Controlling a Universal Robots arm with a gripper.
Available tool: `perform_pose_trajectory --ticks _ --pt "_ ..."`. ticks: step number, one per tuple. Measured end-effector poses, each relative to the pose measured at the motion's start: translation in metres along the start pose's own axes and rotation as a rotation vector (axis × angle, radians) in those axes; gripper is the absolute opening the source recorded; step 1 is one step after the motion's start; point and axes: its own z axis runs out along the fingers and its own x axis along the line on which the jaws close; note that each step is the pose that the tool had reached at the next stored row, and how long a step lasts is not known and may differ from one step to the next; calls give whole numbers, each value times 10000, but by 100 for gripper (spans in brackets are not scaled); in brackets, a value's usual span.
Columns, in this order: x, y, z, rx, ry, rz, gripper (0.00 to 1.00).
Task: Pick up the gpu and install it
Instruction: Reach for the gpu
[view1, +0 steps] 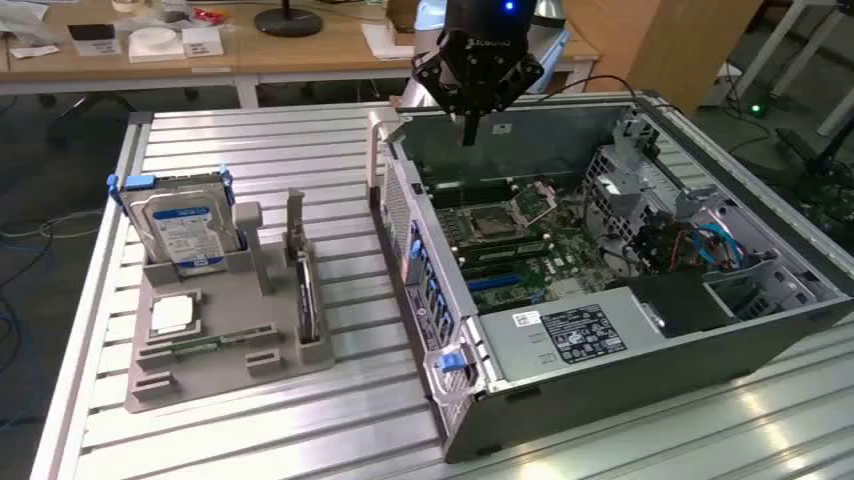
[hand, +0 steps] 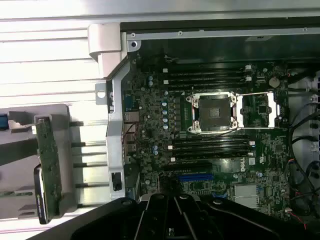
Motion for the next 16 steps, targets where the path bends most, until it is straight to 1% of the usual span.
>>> perform_pose_trajectory --ticks 6,16 --pt "46 -8 -1 0 0 1 11" --pt "241 -48 -7 0 0 1 11"
